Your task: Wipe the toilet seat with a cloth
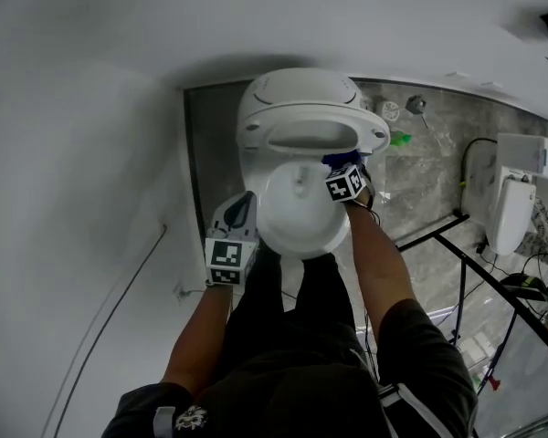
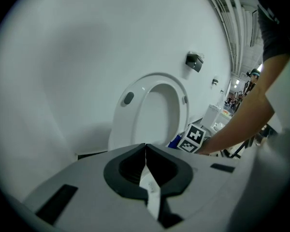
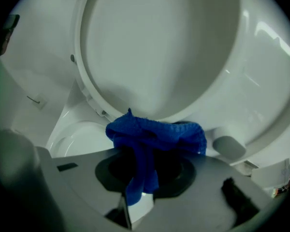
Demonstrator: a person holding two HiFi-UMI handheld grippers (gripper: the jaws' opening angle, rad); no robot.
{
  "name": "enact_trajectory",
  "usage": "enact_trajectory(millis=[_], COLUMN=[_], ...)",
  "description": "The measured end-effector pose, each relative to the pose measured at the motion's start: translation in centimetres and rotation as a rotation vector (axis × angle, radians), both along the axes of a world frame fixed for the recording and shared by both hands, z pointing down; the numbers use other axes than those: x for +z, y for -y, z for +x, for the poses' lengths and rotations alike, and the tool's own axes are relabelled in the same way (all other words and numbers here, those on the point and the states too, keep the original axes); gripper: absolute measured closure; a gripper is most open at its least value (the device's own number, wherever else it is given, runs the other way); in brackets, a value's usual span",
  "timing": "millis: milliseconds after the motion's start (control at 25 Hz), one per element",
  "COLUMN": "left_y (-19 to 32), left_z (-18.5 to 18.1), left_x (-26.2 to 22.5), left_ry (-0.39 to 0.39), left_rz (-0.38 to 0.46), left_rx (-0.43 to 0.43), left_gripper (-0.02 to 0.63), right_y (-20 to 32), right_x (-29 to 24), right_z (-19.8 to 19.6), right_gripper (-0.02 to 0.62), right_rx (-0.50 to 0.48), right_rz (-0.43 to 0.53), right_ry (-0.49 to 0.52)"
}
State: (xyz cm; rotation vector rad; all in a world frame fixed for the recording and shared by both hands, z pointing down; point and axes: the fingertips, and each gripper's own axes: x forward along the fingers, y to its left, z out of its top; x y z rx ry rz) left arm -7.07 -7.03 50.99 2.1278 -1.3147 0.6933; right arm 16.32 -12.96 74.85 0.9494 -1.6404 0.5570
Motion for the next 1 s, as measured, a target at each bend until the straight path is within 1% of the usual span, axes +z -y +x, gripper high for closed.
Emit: enact_trajectory(millis=[160,240,360,480,520,640,680,800,1000], left_y=[-1.1,-1.7,-2.6,-3.3,-3.6,-4.3,-4.5,-4.9,-4.8], left_z=[-0.4,-0.6,-0.9,-1.6,-2.0,-3.2,-3.6,-4.5,-6.1], left_x=[1.1,1.6,2.1,2.6,2.7,3.1,3.2,3.5,3.6], left_ry=[-0.011,-0.018,-0.031,-0.038,-0.040,-0.040,-0.039,-0.038,-0.038], left_rz=[-0.018,-0.025,-0.035,-0.045,-0.048,-0.055,-0.057,-0.062,-0.052], left_rx=[-0.009,-0.015,-0.021,-0.033,-0.041,-0.063,-0.068,-0.087,-0.125], left_gripper=[0.595,0.595,0.595,0.595,0.595,0.595,0.595,0.595,0.595], right_y=[-0.9,-1.1,-1.1,-0.8,-0.8,-1.0,-1.0,-1.2,-1.1], right_x=[1.8,2.7,3.8,4.1,4.0,3.5,3.4,3.5,3.0], right_z=[-2.6,-3.9,-5.4,-6.5,-7.2,-10.0,-10.8,-12.9,-17.2], right_gripper=[0.511,0.511,0.511,0.511,0.511,0.511,0.511,0.511,0.511], right_rx=[-0.002,0.017,0.109,0.197,0.200,0.126,0.116,0.135,0.115], right_rz=[-0.022,-0.034,-0.053,-0.035,-0.030,-0.008,-0.004,-0.007,-0.005], right_ry=[0.008,0.025,0.086,0.141,0.162,0.191,0.198,0.227,0.282])
